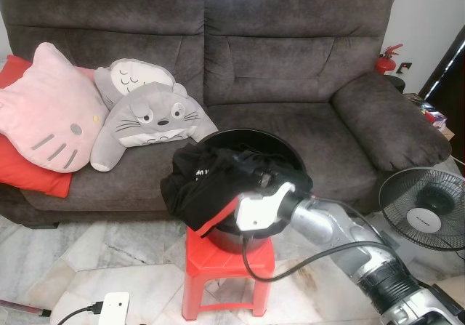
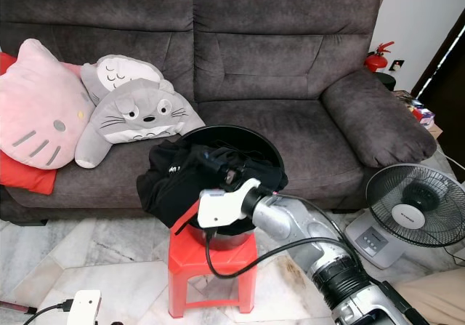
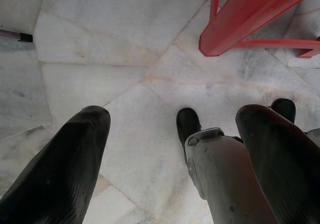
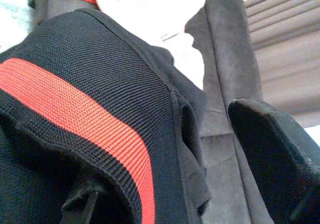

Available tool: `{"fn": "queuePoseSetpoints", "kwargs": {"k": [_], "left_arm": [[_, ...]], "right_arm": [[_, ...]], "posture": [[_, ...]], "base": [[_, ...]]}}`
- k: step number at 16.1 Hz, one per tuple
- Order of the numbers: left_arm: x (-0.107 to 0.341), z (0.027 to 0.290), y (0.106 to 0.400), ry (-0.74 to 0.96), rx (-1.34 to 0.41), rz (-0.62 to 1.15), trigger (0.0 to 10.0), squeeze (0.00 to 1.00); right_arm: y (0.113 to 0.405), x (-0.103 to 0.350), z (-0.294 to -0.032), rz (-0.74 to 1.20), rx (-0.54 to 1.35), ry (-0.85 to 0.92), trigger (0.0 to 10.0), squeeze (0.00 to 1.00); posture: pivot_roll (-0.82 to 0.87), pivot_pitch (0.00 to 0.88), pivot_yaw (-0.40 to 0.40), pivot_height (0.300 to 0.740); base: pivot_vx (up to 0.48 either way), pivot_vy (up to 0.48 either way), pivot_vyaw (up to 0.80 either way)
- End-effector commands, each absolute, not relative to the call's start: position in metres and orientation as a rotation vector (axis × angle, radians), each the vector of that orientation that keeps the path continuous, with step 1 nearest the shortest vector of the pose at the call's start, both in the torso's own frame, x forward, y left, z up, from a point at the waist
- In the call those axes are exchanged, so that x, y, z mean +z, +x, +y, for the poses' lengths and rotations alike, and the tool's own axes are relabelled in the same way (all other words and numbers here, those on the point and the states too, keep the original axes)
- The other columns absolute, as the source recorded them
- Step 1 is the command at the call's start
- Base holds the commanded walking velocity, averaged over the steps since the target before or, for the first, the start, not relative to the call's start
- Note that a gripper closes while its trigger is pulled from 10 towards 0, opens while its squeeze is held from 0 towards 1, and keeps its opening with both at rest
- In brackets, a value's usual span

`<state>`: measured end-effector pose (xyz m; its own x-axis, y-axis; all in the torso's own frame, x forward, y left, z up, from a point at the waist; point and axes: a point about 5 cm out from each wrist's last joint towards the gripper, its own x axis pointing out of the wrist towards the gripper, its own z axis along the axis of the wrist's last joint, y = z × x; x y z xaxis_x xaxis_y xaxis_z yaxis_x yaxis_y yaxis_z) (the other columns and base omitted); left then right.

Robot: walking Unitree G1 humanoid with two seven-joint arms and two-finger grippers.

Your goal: Hang hanger

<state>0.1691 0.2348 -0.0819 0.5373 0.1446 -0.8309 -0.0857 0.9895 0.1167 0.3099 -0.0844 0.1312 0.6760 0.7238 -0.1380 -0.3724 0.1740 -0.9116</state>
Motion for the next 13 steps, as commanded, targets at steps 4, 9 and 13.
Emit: {"fn": "queuePoseSetpoints", "kwargs": {"k": [4,9,13], "left_arm": [[-0.0834,0.2326,0.1667,0.055,0.14,0.995,10.0,0.0],[-0.0834,0.2331,0.1664,0.057,0.141,0.996,10.0,0.0],[-0.0834,0.233,0.1664,0.059,0.138,0.996,10.0,0.0]], "right_arm": [[0.3082,0.1291,-0.0838,-0.352,0.829,-1.148,0.0,0.0],[0.3076,0.1269,-0.0824,-0.339,0.838,-1.148,0.0,0.0],[0.308,0.1256,-0.0837,-0.324,0.83,-1.146,0.0,0.0]], "posture": [[-0.14,0.0,-0.059,0.74],[-0.14,0.0,-0.059,0.74],[-0.14,0.0,-0.059,0.74]], "base": [[0.0,0.0,0.0],[0.0,0.0,0.0],[0.0,0.0,0.0]]}}
